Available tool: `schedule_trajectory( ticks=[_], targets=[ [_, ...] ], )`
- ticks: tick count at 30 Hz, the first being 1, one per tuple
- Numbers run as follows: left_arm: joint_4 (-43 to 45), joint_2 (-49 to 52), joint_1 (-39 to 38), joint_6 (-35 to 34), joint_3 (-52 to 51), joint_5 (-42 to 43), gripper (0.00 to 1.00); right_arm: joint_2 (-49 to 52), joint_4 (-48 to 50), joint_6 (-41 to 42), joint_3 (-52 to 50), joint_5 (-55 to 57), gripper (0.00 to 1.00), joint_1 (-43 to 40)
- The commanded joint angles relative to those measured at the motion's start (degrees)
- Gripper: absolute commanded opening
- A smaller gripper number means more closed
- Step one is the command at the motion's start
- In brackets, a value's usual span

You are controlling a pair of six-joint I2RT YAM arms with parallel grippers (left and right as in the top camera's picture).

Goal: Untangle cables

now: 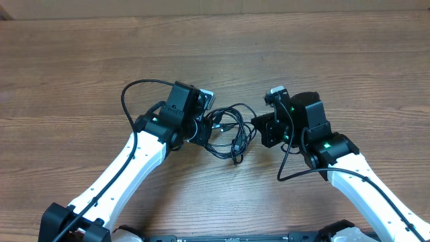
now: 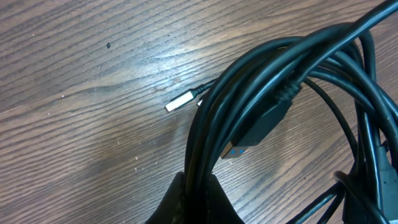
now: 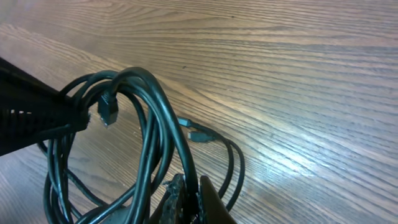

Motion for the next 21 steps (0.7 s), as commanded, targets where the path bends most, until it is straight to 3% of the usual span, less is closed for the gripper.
schedule_trajectory(
  ticks=[1,10,21],
  targets=[
    [-0.39,-0.79,0.0,-1.01,0.5,-2.03,0.04,-0.02,0.15,1.33,1.53,3.63,0.04,-0.24],
    [3.23,-0.79,0.0,-3.8,0.5,-0.83,0.04,-0.02,-3.06,10.38,1.53,12.55,0.04,-0.24],
    [3.61,-0.79,0.0,-5.88,0.5,-0.81,0.04,-0.02,-4.26,20.52,1.53,13.0,0.04,-0.22]
  ],
)
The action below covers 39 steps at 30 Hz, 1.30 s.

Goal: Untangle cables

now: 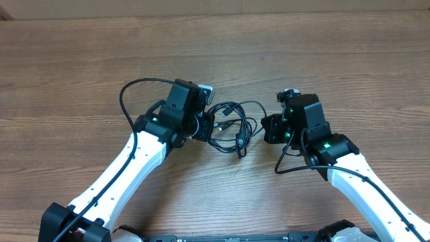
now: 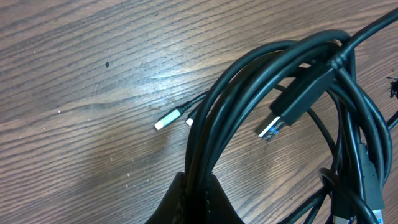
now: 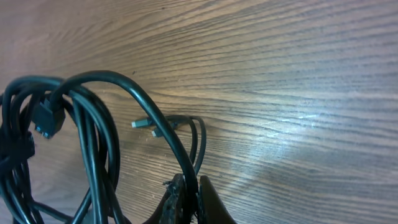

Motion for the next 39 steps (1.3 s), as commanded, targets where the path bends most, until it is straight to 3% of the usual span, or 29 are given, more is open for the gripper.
schedule_trajectory(
  ticks=[1,17,24,29,32,35,38,39],
  targets=[
    [-0.02,-0.79,0.0,-3.39,0.5,-1.51,0.04,-0.02,-0.33,5.25,1.53,3.67,0.04,-0.24],
    [2.29,-0.79,0.15,-21.24,0.5,-6.51,0.04,-0.02,-1.38,10.78,1.53,3.67,0.04,-0.22],
    [2.21,-0.79,0.15,-33.57,0.5,-7.96,0.04,-0.02,-1.33,12.46,1.53,3.69,0.04,-0.22],
    [2.21,-0.79,0.15,-34.1,0.5,-8.61,0.04,-0.02,-1.31,12.44,1.53,3.74,0.04,-0.24],
    [2.19,-0.79,0.15,-34.07,0.5,-8.57,0.04,-0.02,-1.31,12.41,1.53,3.74,0.11,-0.24],
    [2.16,-0.79,0.15,-34.07,0.5,-8.59,0.04,-0.02,-1.31,12.33,1.53,3.72,0.26,-0.22],
    [2.34,-0.79,0.15,-34.07,0.5,-8.59,0.04,-0.02,-0.9,12.17,1.53,3.74,0.57,-0.22],
    [2.34,-0.79,0.15,-33.99,0.5,-8.59,0.04,-0.02,-0.85,12.2,1.53,3.74,0.63,-0.22]
  ],
)
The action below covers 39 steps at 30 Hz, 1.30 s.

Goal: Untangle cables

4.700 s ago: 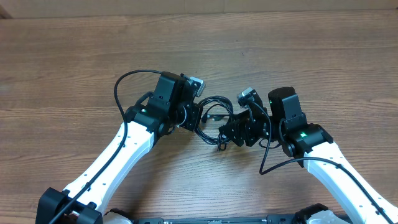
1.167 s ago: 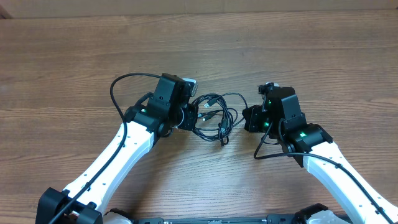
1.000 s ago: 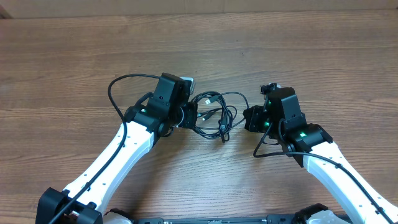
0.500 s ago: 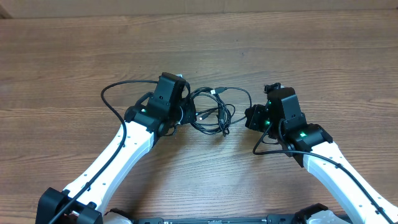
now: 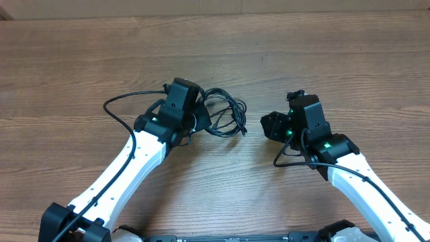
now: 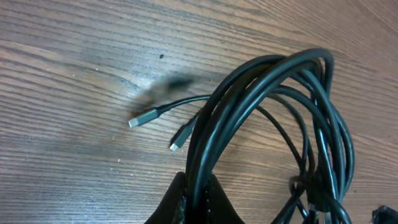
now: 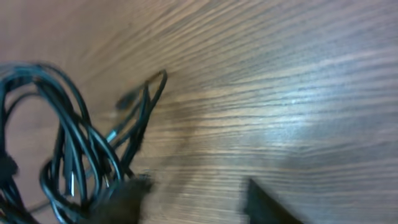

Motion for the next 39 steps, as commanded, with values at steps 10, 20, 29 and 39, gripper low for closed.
schedule_trajectory(
  ticks=[10,20,29,39],
  targets=[
    [0.42,-0.79,0.11,0.35,0.5,-0.85,0.04,-0.02,0.66,-1.18,1.53,0.5,0.95,-0.13],
    [-0.07,-0.79,0.11,3.34,0.5,-2.29,0.04,-0.02,0.7,-19.1,1.53,-7.87,0.78,-0.13],
    [-0.48,-0.79,0.11,-2.36,0.5,-2.05,0.04,-0.02,-0.11,-39.41,1.53,-24.68,0.79,-0.13],
    [-1.81,-0.79,1.4,-5.57,0.5,-0.57,0.05,-0.02,-2.27,-56.52,1.53,-28.96,0.8,-0.13]
  ],
)
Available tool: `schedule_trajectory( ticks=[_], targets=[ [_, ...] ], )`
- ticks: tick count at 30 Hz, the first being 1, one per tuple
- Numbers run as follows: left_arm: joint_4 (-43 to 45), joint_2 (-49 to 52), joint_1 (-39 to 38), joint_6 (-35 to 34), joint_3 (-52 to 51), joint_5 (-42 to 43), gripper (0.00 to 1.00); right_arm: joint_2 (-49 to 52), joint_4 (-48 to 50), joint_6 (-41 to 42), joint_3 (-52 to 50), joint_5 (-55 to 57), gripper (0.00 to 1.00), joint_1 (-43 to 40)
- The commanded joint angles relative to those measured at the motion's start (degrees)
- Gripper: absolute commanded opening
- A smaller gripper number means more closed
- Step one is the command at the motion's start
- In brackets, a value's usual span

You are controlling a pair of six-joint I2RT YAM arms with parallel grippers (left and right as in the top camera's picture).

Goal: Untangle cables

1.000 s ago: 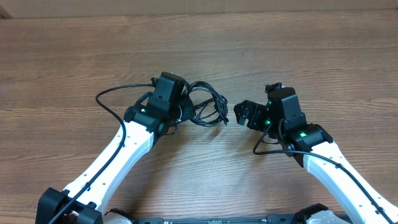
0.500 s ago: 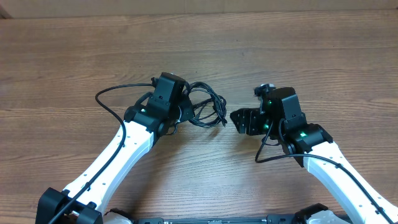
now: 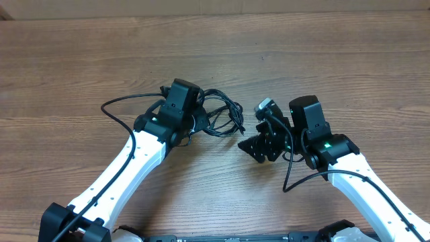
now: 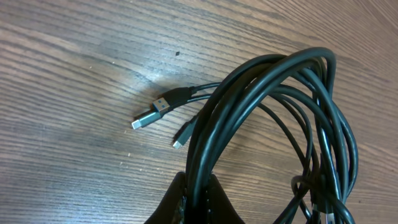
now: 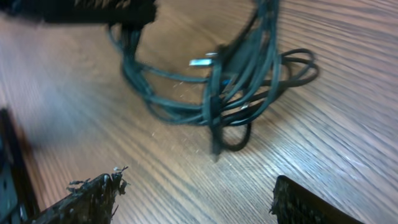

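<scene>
A tangle of black cables [image 3: 222,115] lies on the wooden table just right of my left gripper [image 3: 193,125]. That gripper [image 4: 198,186] is shut on several strands of the bundle [image 4: 267,124], and loose plugs [image 4: 152,115] rest on the wood beside it. My right gripper [image 3: 255,146] stands open right of the tangle and below it in the overhead view, and its fingers [image 5: 93,196] are spread wide with nothing between them. In the right wrist view the cable bundle [image 5: 230,81] lies ahead of the jaws, apart from them.
A thin black robot cable [image 3: 124,101] loops off the left arm at the left. Another robot cable [image 3: 295,175] hangs beside the right arm. The wooden table [image 3: 80,60] runs on bare to every side of the tangle.
My right gripper has moved to the left and nearer the camera, and now stands wide open facing the tangle. The left gripper still holds the bundle in about the same place; a USB plug now lies beside it.
At first both grippers were shut on strands of one tangle stretched between them. The arms then drew slightly apart. By 1.3 s ago the right gripper had let go and the bundle hung at the left gripper alone. Now the right gripper is open near the tangle.
</scene>
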Motion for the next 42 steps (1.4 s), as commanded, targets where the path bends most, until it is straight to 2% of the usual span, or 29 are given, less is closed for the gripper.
schedule_trajectory(
  ticks=[1,6,11,14,17,22,24,28,35,42],
  targets=[
    [-0.11,-0.79,1.38,-2.84,0.5,2.34,0.05,-0.02,-0.44,-10.86,1.53,-3.61,0.8,-0.11],
    [0.5,-0.81,4.7,-2.93,0.57,13.57,0.04,-0.02,-0.5,-17.88,1.53,-3.63,0.79,-0.11],
    [-1.66,-0.81,8.5,0.52,0.57,21.38,0.05,-0.02,0.94,-19.69,1.53,-3.63,0.78,-0.11],
    [-3.5,-0.81,9.84,1.77,0.57,22.38,0.04,-0.02,2.32,-19.82,1.53,-3.61,0.75,-0.11],
    [-3.76,-0.79,10.03,4.79,0.57,23.45,0.04,-0.02,2.29,-24.13,1.53,-4.28,0.64,-0.11],
    [-3.58,-0.79,10.03,5.7,0.57,24.5,0.04,-0.02,2.34,-27.52,1.53,-4.26,0.63,-0.11],
    [-3.23,-0.79,10.03,5.9,0.57,25.38,0.05,-0.02,2.34,-29.0,1.53,-4.26,0.59,-0.11],
    [-2.99,-0.79,10.03,5.88,0.57,25.27,0.05,-0.02,2.4,-32.02,1.53,-4.26,0.44,-0.11],
    [-2.89,-0.79,10.03,5.81,0.57,24.85,0.04,-0.02,2.58,-32.13,1.53,-4.28,0.3,-0.11],
    [-2.64,-0.79,10.03,5.81,0.57,26.1,0.04,-0.02,3.78,-32.11,1.53,-4.26,0.3,-0.11]
  ],
)
